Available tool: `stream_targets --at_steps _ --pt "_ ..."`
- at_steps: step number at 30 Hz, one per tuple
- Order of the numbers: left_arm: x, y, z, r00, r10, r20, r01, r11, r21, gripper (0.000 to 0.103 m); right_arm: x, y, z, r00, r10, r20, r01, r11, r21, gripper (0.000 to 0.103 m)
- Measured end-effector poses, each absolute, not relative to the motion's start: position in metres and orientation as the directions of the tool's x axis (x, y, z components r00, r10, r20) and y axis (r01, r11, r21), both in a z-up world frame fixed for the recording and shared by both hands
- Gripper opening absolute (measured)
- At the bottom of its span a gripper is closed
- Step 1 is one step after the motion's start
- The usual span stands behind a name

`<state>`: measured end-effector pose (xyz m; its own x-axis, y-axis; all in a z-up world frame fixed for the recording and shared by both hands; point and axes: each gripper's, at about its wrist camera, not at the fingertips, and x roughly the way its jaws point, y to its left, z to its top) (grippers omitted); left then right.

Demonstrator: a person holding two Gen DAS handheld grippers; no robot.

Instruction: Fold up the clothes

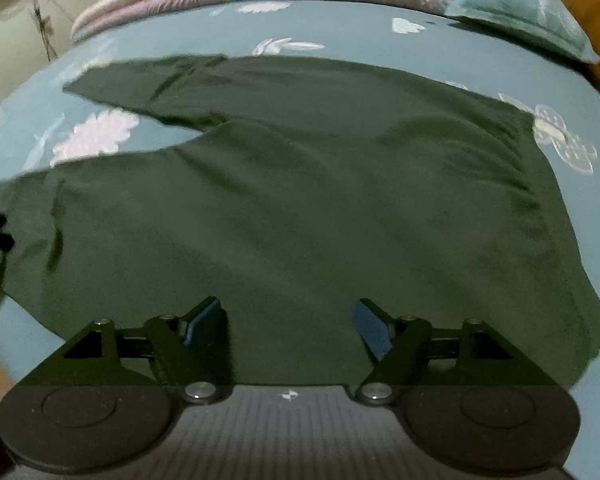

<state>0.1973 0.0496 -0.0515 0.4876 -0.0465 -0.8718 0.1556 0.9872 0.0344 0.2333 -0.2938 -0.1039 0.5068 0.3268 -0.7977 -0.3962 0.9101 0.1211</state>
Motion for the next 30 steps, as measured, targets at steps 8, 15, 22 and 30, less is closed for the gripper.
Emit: stream_targets --at_steps 8,15,22,30 --pt "0.249 -0.021 -0.008 0.577 -0.242 -0.78 0.318 0.946 -0.059 0.06 0.257 -0.299 -0.097 0.575 0.341 -0.743 -0.405 0.908 0.103 0.079" --pt "0.323 -0.091 -0.021 0.584 -0.382 -0.716 0.465 0.881 -0.091 0.06 0.238 -0.309 -0.109 0.568 0.354 -0.743 -0.376 0.915 0.149 0.079" --pt "0.372 -0.112 -0.08 0.508 -0.35 -0.787 0.401 0.905 -0.144 0.059 0.221 -0.319 -0.114 0.583 0.358 -0.729 -0.343 0.922 0.178 0.081" --pt "0.356 -0.097 -0.054 0.512 -0.347 -0.786 0.376 0.913 -0.158 0.062 0.218 -0.323 -0.115 0.589 0.372 -0.718 -0.334 0.92 0.204 0.085"
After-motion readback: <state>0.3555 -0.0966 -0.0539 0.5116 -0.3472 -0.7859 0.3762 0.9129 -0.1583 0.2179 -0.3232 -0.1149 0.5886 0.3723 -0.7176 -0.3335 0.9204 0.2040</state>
